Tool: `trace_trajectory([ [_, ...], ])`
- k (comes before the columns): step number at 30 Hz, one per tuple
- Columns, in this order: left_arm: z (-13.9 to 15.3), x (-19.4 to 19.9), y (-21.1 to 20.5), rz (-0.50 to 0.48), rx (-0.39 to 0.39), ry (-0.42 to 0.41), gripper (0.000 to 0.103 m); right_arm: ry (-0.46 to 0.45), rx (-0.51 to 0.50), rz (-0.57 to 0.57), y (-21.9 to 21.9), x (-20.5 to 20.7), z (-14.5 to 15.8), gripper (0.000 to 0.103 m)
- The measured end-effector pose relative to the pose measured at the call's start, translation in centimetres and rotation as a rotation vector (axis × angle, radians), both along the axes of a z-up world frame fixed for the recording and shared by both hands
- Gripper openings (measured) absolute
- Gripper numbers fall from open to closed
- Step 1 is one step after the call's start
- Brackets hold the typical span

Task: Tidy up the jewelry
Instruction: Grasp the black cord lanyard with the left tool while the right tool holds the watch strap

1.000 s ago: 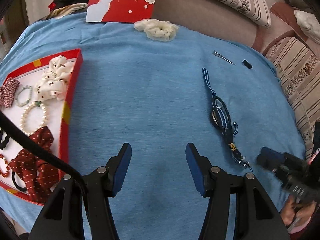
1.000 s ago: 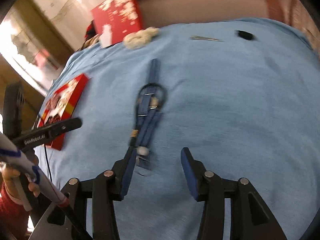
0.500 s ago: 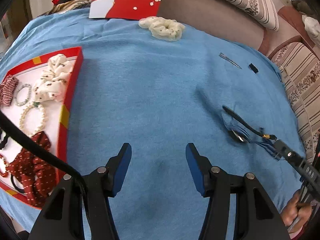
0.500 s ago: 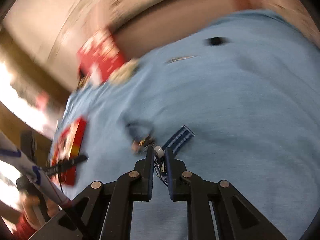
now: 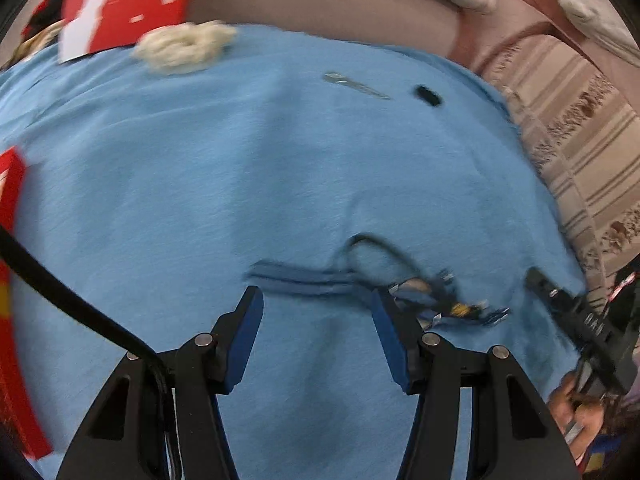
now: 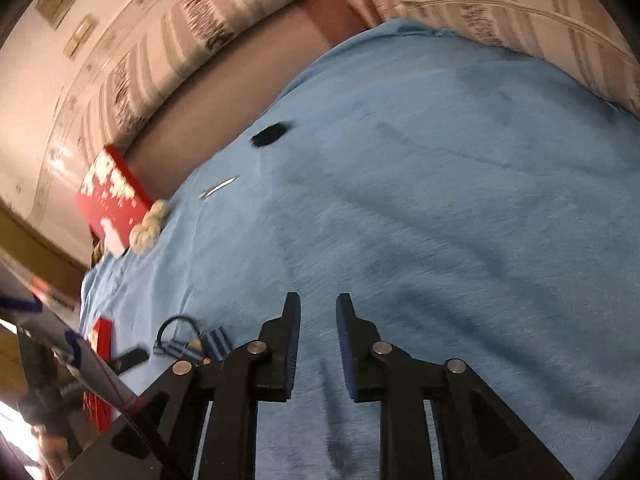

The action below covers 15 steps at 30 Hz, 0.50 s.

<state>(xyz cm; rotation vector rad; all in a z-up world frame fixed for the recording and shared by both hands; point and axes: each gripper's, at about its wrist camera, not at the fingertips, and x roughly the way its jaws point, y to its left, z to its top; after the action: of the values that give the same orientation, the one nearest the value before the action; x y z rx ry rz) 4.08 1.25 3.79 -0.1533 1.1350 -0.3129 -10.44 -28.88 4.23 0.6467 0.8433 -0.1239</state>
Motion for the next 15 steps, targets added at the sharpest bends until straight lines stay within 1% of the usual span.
trace_trajectory([
  [1, -0.1, 0.7, -0.9, -0.019, -0.006, -0.002, 0.055, -0.005, -0.014, 0.015, 0.4, 0.0, 0.1, 0.022],
  [2, -0.3, 1.3, -1.4, -0.033, -0.008, 0.001, 0.055, -0.007, -0.024, 0.027, 0.8, 0.3, 0.3, 0.028],
  [3, -0.5, 1.8, -1.9, -0.044, -0.009, 0.008, 0.055, -0.011, -0.039, 0.043, 1.2, 0.4, 0.5, 0.031],
  [4, -1.0, 2.6, -2.6, -0.060, -0.015, 0.029, 0.055, -0.014, -0.050, 0.054, 1.3, 0.4, 0.5, 0.034],
  [6, -1.9, 3.5, -3.4, -0.086, -0.026, 0.068, 0.055, -0.012, -0.060, 0.065, 1.9, 0.7, 0.4, 0.035],
  [7, -2.4, 4.0, -4.1, -0.098, -0.014, 0.081, 0.055, -0.011, -0.058, 0.069, 1.9, 0.7, 0.3, 0.035],
  [8, -2.4, 4.1, -4.5, -0.108, 0.006, 0.068, 0.054, -0.009, -0.056, 0.069, 2.0, 1.0, 0.2, 0.035],
  [9, -2.2, 4.1, -5.1, -0.130, 0.014, 0.057, 0.035, -0.008, -0.054, 0.070, 2.0, 1.4, 0.2, 0.035],
  [10, -2.1, 4.0, -5.4, -0.147, 0.010, 0.064, 0.003, -0.010, -0.051, 0.069, 1.9, 1.4, 0.1, 0.035],
  [11, -2.0, 4.1, -5.5, -0.159, -0.012, 0.089, 0.003, -0.012, -0.050, 0.067, 1.8, 1.4, 0.2, 0.035],
  [12, -1.7, 4.0, -5.5, -0.155, -0.028, 0.085, 0.003, -0.014, -0.049, 0.066, 1.7, 1.3, 0.2, 0.035],
  [15, 0.8, 3.1, -4.8, -0.141, -0.061, 0.019, 0.003, -0.027, -0.041, 0.073, 1.8, 1.3, 0.4, 0.035],
])
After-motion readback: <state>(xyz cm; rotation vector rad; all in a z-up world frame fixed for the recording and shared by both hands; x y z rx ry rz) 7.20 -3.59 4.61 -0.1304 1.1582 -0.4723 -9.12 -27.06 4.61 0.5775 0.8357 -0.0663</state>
